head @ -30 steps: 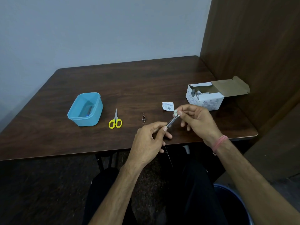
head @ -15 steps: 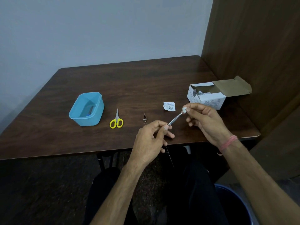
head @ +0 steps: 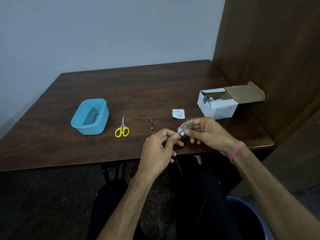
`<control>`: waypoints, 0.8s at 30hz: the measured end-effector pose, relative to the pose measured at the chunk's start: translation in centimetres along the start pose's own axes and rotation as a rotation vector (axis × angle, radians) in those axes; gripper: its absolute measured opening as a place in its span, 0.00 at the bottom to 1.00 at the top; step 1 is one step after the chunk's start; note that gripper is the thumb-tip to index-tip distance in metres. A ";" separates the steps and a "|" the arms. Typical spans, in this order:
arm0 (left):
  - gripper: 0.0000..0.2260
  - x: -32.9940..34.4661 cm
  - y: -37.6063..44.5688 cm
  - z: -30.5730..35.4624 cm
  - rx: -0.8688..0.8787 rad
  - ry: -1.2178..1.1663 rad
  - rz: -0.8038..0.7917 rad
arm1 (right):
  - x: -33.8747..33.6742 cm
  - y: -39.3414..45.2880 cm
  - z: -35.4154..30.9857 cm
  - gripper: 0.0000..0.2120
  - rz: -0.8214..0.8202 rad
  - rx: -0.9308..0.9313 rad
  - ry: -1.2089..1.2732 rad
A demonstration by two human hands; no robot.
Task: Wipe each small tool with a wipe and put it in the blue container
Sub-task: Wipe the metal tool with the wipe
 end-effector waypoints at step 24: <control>0.04 -6.7 -2.8 1.0 0.023 -0.148 0.454 | -1.9 -0.6 1.0 0.06 0.393 -0.075 0.121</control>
Point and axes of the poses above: each hand's wrist, its own y-axis towards the middle knuckle, its own x-axis out of the palm, z = x × y, the point moved 8 cm from there along y, towards the middle knuckle, and after that the axes turned 9 degrees about -z, right-handed, at the moved point
